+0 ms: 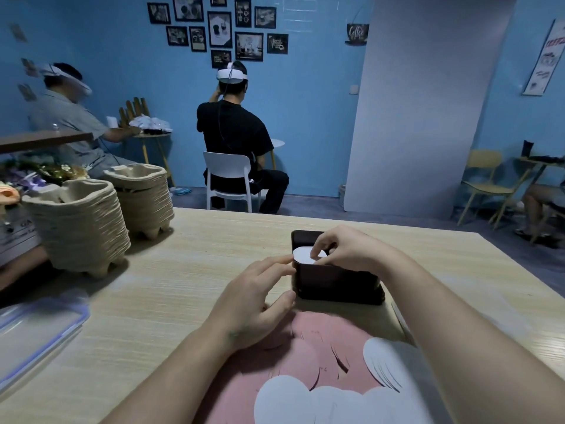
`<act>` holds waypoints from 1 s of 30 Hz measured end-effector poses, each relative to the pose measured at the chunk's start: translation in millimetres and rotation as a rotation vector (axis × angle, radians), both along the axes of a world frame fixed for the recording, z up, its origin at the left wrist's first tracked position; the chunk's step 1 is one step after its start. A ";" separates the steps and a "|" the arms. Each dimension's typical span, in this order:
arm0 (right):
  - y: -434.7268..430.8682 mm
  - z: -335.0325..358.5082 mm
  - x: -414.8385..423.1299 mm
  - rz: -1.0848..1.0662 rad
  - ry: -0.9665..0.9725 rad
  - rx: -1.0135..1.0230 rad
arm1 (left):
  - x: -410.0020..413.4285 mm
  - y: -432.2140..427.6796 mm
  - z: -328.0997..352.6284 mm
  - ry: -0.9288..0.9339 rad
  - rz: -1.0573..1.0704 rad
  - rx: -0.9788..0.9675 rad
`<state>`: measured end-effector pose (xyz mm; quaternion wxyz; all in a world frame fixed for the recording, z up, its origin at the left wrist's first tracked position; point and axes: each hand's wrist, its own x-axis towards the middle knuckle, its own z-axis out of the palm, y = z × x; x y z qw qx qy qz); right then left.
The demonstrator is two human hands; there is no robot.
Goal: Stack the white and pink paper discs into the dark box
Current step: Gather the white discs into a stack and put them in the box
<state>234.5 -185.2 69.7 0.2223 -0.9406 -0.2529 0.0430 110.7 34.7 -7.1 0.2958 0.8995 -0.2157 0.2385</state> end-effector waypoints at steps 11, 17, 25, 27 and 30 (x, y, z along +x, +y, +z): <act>-15.9 14.9 -19.4 -0.037 -0.003 0.196 | -6.1 0.9 5.3 0.010 0.019 -0.028; -40.0 11.8 -78.5 0.098 0.037 0.603 | -27.1 1.1 16.2 0.006 0.021 -0.082; -61.8 -43.5 -148.9 0.160 0.087 0.668 | -74.3 -4.4 7.5 0.163 -0.055 0.051; -61.6 -53.4 -158.9 0.134 0.087 0.639 | -83.9 -7.1 2.2 0.180 -0.076 0.123; -60.9 -61.9 -168.8 0.153 -0.025 0.506 | -94.2 -6.5 0.9 0.216 -0.077 0.147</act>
